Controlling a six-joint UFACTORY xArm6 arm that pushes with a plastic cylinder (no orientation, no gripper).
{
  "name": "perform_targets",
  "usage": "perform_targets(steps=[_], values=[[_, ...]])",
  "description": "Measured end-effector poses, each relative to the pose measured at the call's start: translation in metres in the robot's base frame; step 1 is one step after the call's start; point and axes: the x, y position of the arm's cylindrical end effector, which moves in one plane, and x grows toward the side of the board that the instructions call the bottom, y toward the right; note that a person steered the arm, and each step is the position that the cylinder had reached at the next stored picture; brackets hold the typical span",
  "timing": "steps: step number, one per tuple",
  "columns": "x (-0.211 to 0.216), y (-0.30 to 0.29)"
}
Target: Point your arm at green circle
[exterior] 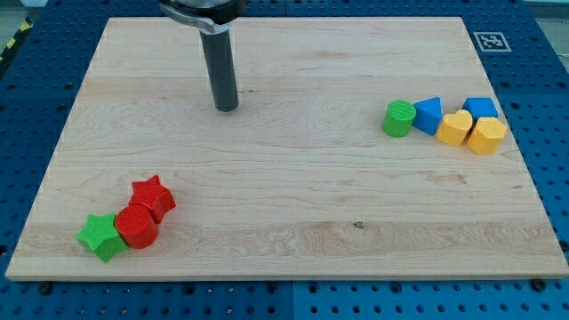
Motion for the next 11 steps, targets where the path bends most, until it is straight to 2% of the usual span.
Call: perform_targets(steps=[2,3,4,5,6,7,8,9,11], values=[[-0.001,0.0],[-0.024,0.022],[-0.059,0.087],[-0.035,0.105],[0.012,0.106],[0.057,0.136],[0.092,0.193],[0.087,0.255],[0.084,0.257]])
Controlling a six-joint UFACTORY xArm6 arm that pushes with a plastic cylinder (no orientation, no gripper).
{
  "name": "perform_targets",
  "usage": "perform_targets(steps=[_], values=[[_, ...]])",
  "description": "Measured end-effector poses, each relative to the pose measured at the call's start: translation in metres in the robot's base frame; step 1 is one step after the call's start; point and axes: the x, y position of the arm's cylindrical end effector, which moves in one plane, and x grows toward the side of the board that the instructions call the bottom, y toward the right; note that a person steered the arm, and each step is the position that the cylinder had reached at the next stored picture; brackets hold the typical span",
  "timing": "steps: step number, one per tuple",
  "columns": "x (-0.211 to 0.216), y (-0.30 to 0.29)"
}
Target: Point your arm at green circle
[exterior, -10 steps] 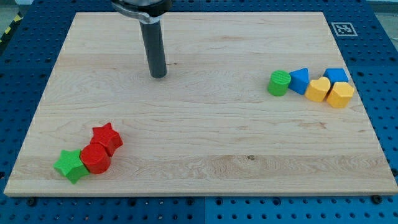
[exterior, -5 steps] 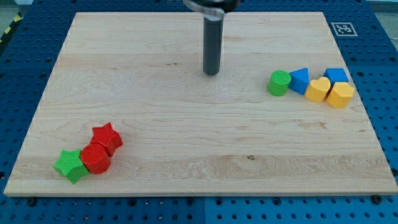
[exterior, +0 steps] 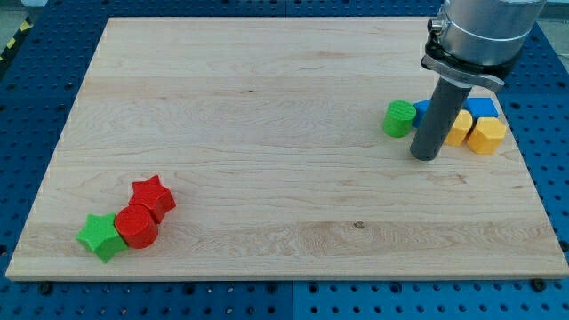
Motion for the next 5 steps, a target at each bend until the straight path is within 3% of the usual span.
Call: perform_targets(steps=[3,5], values=[[-0.013,-0.041],[-0.012,-0.027]])
